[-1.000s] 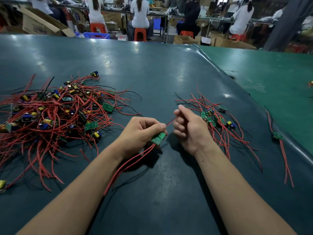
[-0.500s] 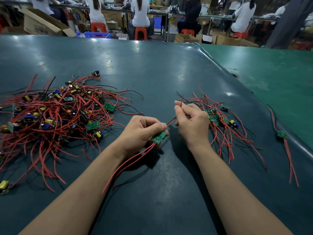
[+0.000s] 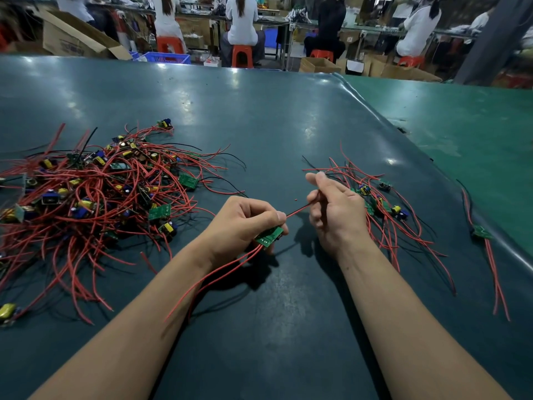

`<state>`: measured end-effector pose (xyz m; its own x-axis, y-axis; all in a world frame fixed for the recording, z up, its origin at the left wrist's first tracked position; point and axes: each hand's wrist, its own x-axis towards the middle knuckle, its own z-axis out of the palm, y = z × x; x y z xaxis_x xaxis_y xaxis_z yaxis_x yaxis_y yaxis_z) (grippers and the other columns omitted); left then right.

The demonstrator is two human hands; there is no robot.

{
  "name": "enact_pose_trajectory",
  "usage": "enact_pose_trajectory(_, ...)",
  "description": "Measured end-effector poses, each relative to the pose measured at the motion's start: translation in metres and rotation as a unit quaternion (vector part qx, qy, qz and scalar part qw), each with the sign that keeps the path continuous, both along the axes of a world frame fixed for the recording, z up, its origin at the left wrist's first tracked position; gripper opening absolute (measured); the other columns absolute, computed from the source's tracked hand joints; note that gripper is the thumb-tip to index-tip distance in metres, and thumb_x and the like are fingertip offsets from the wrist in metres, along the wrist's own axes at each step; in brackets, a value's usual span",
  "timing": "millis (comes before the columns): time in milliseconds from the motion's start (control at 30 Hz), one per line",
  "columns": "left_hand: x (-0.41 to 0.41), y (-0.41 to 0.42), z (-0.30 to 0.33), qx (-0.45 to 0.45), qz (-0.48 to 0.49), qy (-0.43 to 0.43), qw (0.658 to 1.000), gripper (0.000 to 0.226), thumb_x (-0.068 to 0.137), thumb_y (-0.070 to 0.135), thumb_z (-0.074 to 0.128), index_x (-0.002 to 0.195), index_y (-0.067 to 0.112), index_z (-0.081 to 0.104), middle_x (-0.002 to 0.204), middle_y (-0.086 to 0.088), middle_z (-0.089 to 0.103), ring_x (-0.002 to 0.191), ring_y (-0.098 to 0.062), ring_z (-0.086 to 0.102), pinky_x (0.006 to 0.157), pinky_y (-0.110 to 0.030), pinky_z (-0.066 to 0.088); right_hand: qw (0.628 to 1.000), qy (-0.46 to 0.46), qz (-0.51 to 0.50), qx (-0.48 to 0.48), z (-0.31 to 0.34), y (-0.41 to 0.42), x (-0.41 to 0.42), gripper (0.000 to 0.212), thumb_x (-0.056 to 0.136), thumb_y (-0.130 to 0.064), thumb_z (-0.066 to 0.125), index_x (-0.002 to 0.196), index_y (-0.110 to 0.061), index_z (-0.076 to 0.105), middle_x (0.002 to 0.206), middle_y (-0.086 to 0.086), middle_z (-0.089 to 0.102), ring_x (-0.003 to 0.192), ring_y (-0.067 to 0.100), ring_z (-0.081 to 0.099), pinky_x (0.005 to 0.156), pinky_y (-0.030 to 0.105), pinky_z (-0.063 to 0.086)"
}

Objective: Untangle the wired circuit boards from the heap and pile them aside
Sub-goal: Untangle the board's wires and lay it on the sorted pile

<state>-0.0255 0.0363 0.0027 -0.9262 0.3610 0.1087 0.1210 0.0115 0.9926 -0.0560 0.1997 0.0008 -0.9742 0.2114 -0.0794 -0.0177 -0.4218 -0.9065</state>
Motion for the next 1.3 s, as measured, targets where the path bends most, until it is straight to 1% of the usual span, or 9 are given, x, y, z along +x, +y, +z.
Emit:
enact_pose_trajectory(200, 0.001, 0.001, 0.0, 0.003, 0.001, 0.0, 1.0, 0.023, 0.092, 0.003, 0.058, 0.071, -0.002, 0.067, 0.052, 0.004, 0.062, 0.043, -0.008, 0.053, 0.046, -0.016, 0.043, 1.0, 0.027, -0.009, 0.005, -0.003, -0.001, -0.001, 0.023, 0.099, -0.023, 0.056, 0.087, -0.009, 0.069, 0.047, -0.001, 0.055, 0.027, 0.007, 0.034, 0.033, 0.011, 0.022)
enact_pose_trajectory(367, -0.003, 0.005, -0.002, 0.065, 0.1, -0.012, 0.993, 0.025, 0.097, 0.012, 0.055, 0.078, 0.0, 0.067, 0.051, -0.001, 0.06, 0.041, -0.008, 0.053, 0.044, -0.015, 0.041, 0.99, -0.008, 0.101, 0.094, 0.001, -0.002, 0.004, 0.049, 0.077, -0.055, 0.063, 0.096, -0.01, 0.067, 0.078, 0.002, 0.072, 0.045, 0.013, 0.06, 0.036, 0.019, 0.041)
enact_pose_trajectory(500, -0.001, 0.006, -0.003, 0.036, 0.086, -0.003, 0.996, 0.021, 0.096, 0.01, 0.057, 0.08, 0.003, 0.069, 0.06, -0.001, 0.064, 0.048, -0.01, 0.059, 0.048, -0.018, 0.049, 0.974, 0.042, 0.169, 0.145, -0.002, -0.009, 0.015, 0.02, 0.086, -0.029, 0.071, 0.081, -0.01, 0.076, 0.067, 0.002, 0.067, 0.051, 0.01, 0.059, 0.043, 0.019, 0.044)
enact_pose_trajectory(633, -0.004, 0.004, -0.001, 0.011, 0.07, 0.004, 0.998, 0.024, 0.094, 0.006, 0.059, 0.072, 0.003, 0.068, 0.057, 0.003, 0.063, 0.047, -0.006, 0.054, 0.05, -0.017, 0.047, 0.986, 0.055, 0.056, 0.145, 0.0, -0.004, 0.009, 0.023, 0.094, -0.019, 0.064, 0.075, -0.014, 0.076, 0.059, -0.007, 0.059, 0.043, 0.005, 0.045, 0.038, 0.016, 0.03)
enact_pose_trajectory(833, -0.005, 0.003, -0.006, 0.078, 0.09, -0.019, 0.993, 0.026, 0.09, 0.012, 0.064, 0.064, 0.008, 0.068, 0.052, -0.001, 0.061, 0.041, -0.01, 0.049, 0.042, -0.016, 0.035, 0.991, 0.015, -0.128, -0.025, 0.01, 0.022, -0.002, 0.029, 0.101, -0.021, 0.053, 0.077, -0.012, 0.065, 0.061, -0.003, 0.051, 0.038, 0.006, 0.04, 0.035, 0.014, 0.025)
enact_pose_trajectory(1000, -0.011, 0.005, -0.01, 0.163, 0.145, -0.032, 0.975, 0.022, 0.08, 0.033, 0.068, 0.073, 0.012, 0.074, 0.065, -0.016, 0.048, 0.047, -0.016, 0.037, 0.041, -0.016, 0.028, 0.96, -0.014, 0.195, 0.199, 0.003, -0.005, 0.016, 0.045, 0.086, -0.057, 0.064, 0.062, -0.019, 0.064, 0.049, -0.006, 0.045, 0.034, 0.006, 0.033, 0.036, 0.011, 0.02)
enact_pose_trajectory(1067, -0.011, 0.005, -0.011, 0.162, 0.137, -0.03, 0.977, 0.023, 0.079, 0.031, 0.068, 0.076, 0.009, 0.073, 0.057, -0.01, 0.055, 0.042, -0.013, 0.045, 0.04, -0.015, 0.035, 0.932, 0.001, 0.281, 0.231, -0.001, -0.013, 0.022, 0.039, 0.087, -0.047, 0.069, 0.059, -0.022, 0.059, 0.052, -0.004, 0.045, 0.036, 0.006, 0.033, 0.035, 0.013, 0.021)
enact_pose_trajectory(1167, -0.012, 0.004, -0.009, 0.15, 0.138, -0.043, 0.978, 0.032, 0.077, 0.041, 0.067, 0.083, 0.011, 0.077, 0.064, -0.002, 0.065, 0.046, -0.01, 0.049, 0.042, -0.018, 0.037, 0.93, 0.024, 0.285, 0.233, 0.0, -0.011, 0.023, 0.03, 0.089, -0.03, 0.069, 0.062, -0.021, 0.06, 0.049, -0.005, 0.047, 0.034, 0.006, 0.035, 0.032, 0.013, 0.023)
enact_pose_trajectory(1300, -0.016, 0.003, -0.006, 0.21, 0.193, -0.041, 0.958, 0.033, 0.09, 0.037, 0.058, 0.096, 0.007, 0.071, 0.069, 0.0, 0.061, 0.044, -0.009, 0.038, 0.038, -0.019, 0.032, 0.971, 0.041, 0.18, 0.154, 0.006, -0.009, 0.021, 0.034, 0.078, -0.036, 0.072, 0.083, -0.004, 0.066, 0.052, -0.002, 0.058, 0.035, 0.007, 0.044, 0.032, 0.014, 0.029)
